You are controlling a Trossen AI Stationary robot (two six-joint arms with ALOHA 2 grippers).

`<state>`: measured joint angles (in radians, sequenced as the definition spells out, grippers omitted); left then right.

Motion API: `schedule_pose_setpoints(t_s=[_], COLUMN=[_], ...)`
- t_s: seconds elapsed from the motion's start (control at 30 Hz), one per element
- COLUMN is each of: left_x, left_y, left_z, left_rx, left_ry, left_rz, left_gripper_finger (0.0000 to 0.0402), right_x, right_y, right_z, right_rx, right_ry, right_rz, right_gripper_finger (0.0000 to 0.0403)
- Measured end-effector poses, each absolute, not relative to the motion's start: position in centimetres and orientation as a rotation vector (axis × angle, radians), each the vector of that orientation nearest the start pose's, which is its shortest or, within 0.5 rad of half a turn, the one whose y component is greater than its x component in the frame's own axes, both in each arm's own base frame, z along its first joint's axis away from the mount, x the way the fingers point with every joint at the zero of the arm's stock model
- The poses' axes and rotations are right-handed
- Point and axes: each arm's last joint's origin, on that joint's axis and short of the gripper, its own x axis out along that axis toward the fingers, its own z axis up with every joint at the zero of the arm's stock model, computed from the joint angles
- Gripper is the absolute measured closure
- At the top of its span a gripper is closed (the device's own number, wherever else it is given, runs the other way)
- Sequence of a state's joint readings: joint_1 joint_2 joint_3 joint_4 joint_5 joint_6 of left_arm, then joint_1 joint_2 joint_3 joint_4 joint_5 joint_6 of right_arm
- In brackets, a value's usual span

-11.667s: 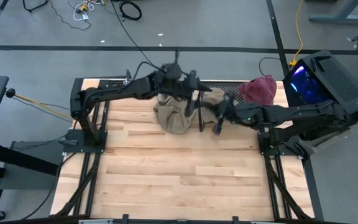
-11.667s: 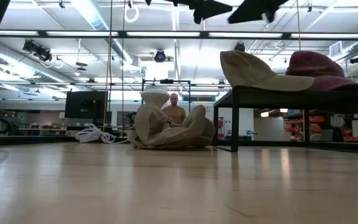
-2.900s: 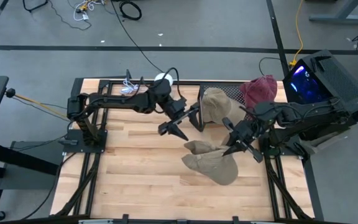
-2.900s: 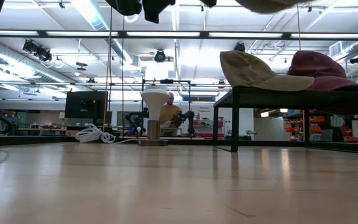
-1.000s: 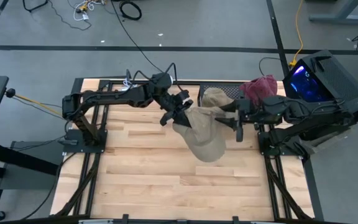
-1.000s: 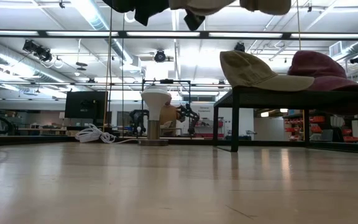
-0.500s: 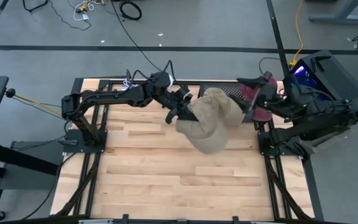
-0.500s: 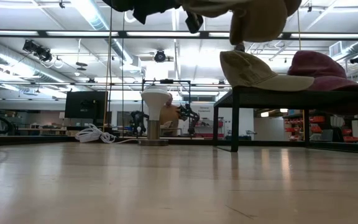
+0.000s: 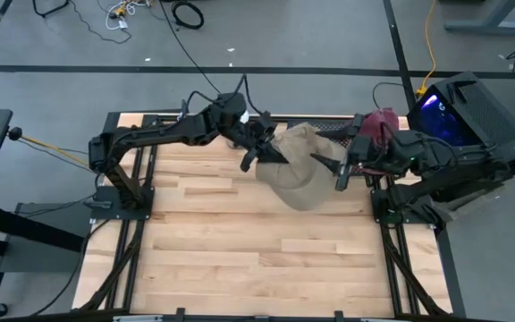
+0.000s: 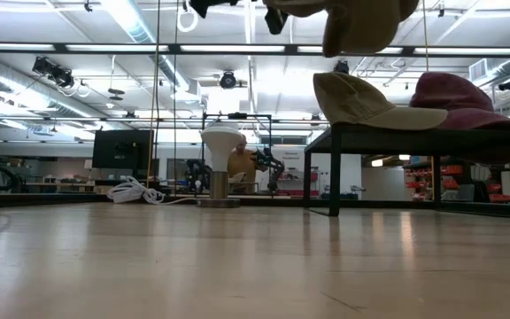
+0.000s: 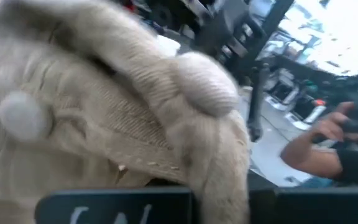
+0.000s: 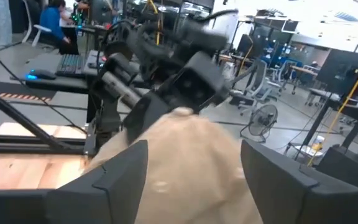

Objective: Pick & Place hat
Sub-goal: Stack the stacked brown hat on the brown hat on the black shelf

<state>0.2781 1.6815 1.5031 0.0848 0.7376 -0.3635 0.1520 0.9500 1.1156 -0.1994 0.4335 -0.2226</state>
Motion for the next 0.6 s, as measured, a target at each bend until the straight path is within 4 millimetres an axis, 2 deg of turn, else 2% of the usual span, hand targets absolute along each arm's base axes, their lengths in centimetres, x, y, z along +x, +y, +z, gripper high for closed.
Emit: schedule_pose_setpoints(t_s=[0.1,0.2,0.43,0.6], left_x=[38.4,39.5,41.9,42.8], left_y=[9.2,9.6,11.5,12.5], left_z=[38.4,38.3,37.7,37.6], left_rx=[-0.346,-0.350,-0.408,-0.393], left_ry=[0.158,0.163,0.184,0.116], left_rz=[-0.394,-0.402,-0.544,-0.619], left_gripper_finger=[0.0392,0.0392,0.0392,0.0392], right_x=[19.8,20.2,20.0,19.8], right_y=[1.8,1.9,2.9,3.8], right_z=[41.4,41.5,41.8,41.6], right_rx=[-0.234,-0.256,-0.267,-0.238], right_ry=[0.055,0.040,0.030,0.044], right_rz=[-0.277,-0.271,-0.222,-0.178], right_gripper_finger=[0.0151,0.0156,0.0166,0.0176])
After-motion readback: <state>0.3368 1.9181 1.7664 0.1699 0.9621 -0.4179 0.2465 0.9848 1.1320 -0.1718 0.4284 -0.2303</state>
